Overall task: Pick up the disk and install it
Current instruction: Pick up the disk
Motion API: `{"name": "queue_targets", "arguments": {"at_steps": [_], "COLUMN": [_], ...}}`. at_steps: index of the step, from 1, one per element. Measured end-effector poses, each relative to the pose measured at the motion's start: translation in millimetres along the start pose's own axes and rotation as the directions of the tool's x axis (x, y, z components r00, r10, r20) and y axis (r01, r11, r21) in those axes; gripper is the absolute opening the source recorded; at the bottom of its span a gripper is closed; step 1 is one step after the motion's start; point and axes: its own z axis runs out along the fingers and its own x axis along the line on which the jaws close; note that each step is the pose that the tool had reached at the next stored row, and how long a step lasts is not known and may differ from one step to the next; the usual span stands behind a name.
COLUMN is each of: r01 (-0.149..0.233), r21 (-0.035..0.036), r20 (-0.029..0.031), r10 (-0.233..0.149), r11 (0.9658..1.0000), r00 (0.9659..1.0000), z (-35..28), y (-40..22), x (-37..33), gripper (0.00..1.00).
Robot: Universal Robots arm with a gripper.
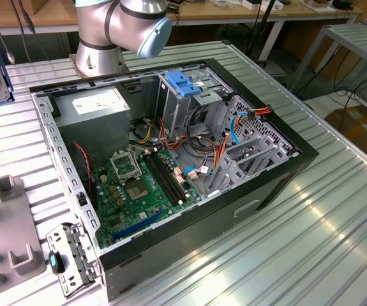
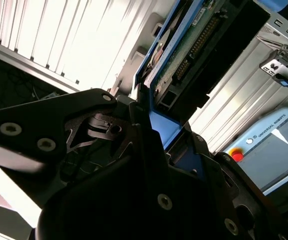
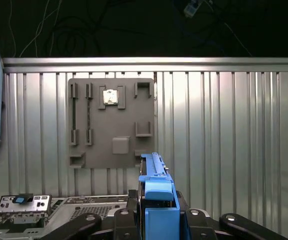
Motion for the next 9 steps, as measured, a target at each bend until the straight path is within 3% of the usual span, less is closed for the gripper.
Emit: {"name": "queue_targets", "arguments": {"at_steps": [9], "r01": [0.000], "r21": [0.0000], "r20": [0.0000], "r10": [0.000], "r11": [1.0000], "r00": [1.0000], "z": [-0.1], "y": [-10.2], "x": [1.0], "gripper": [0.37]}}
